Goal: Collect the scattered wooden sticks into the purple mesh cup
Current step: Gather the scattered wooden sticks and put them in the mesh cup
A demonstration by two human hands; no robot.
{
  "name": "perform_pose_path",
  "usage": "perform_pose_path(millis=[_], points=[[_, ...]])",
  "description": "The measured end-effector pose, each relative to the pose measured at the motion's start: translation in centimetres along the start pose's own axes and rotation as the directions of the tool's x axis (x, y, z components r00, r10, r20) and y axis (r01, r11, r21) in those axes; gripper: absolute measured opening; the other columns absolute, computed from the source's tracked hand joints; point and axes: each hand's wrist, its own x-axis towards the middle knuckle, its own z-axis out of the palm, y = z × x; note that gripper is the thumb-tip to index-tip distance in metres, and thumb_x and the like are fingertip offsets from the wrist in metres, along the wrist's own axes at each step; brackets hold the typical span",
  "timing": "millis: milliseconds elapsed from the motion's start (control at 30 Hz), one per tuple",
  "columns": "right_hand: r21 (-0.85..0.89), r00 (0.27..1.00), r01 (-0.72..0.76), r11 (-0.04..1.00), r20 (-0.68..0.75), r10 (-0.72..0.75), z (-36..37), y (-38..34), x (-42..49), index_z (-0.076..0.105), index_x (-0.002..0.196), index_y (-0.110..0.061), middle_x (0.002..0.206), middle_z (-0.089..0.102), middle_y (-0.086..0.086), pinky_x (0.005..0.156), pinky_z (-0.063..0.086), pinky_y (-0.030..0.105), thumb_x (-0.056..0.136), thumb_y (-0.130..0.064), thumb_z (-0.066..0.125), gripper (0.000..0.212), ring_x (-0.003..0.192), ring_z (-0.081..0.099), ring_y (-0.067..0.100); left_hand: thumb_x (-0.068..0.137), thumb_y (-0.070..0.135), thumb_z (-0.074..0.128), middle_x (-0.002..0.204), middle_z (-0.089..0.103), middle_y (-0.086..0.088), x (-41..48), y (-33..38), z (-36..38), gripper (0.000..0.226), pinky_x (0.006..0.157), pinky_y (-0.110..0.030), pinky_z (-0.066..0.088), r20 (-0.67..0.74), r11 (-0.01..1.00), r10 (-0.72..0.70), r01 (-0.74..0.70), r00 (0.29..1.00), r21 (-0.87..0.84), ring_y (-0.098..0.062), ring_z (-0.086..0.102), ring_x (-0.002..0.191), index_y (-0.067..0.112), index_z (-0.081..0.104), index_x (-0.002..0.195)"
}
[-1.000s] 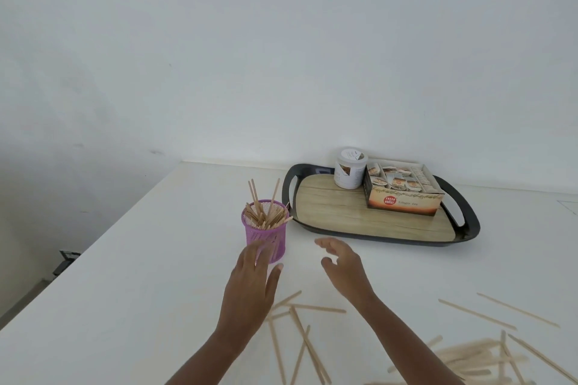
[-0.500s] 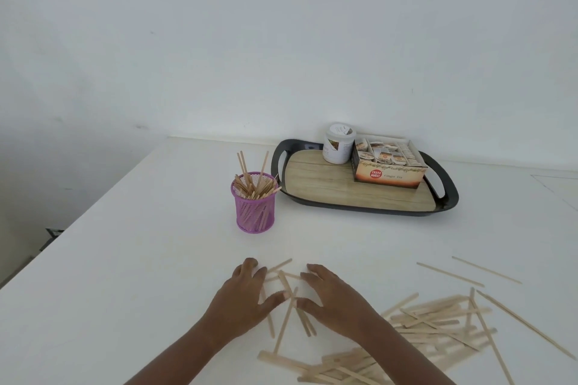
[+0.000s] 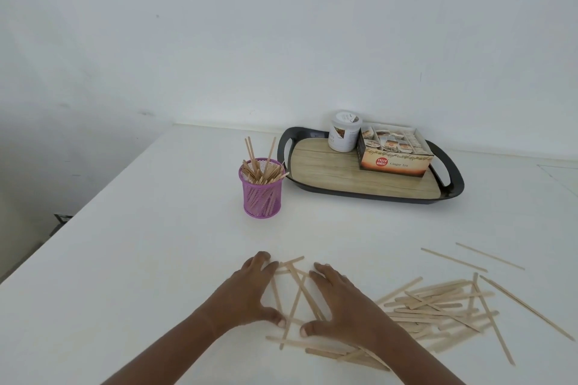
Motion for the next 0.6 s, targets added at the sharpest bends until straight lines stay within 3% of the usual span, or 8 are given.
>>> perform_pose_path(millis=[100, 367, 467, 600], points=[[0.032, 0.998, -0.011, 0.999, -0.063, 0.013, -0.2, 0.0, 0.5, 0.024, 0.142, -0.019, 0.155, 0.011, -0.006, 0.111, 0.026, 0.028, 0.081, -0.046, 0.059, 0.075, 0.142, 0.015, 0.011, 0.078, 0.043, 0.067, 0.14, 0.03, 0.003, 0.6, -0.3, 0.1, 0.074, 0.102, -0.028, 0.041, -0.081, 0.999, -0.008, 0.005, 0.997, -0.043, -0.011, 0.033, 0.13, 0.018, 0.034, 0.139], [0.047, 0.969, -0.003, 0.999, -0.248, 0.015, -0.4, 0.8, 2.1, 0.049, 0.126, -0.02, 0.137, 0.041, -0.006, 0.097, 0.04, 0.025, 0.09, -0.027, 0.053, 0.037, 0.127, 0.037, 0.009, 0.088, 0.026, 0.058, 0.119, 0.049, 0.001, 1.7, -0.3, 0.0, 0.031, 0.091, -0.027, 0.046, -0.311, 0.997, -0.013, -0.013, 0.95, -0.08, -0.012, 0.046, 0.114, 0.017, 0.055, 0.118], [0.026, 0.959, 0.017, 1.0, -0.283, -0.008, -0.4, 0.9, 2.1, 0.052, 0.121, -0.018, 0.133, 0.045, -0.004, 0.094, 0.043, 0.027, 0.091, -0.026, 0.052, 0.031, 0.124, 0.041, 0.011, 0.089, 0.028, 0.057, 0.12, 0.049, 0.0, 1.9, -0.2, 0.0, 0.031, 0.089, -0.027, 0.047, -0.345, 0.999, -0.006, -0.011, 0.939, -0.046, -0.013, 0.047, 0.114, 0.017, 0.054, 0.118], [0.011, 0.966, 0.013, 1.0, -0.257, -0.01, -0.3, 1.1, 1.4, 0.044, 0.129, -0.018, 0.136, 0.041, -0.004, 0.098, 0.041, 0.027, 0.091, -0.041, 0.047, 0.044, 0.126, 0.039, 0.011, 0.087, 0.049, 0.051, 0.14, 0.038, 0.0, 2.0, -0.3, -0.1, 0.057, 0.1, -0.026, 0.041, -0.319, 0.996, 0.074, -0.056, 0.945, 0.064, -0.014, 0.039, 0.128, 0.022, 0.037, 0.136]])
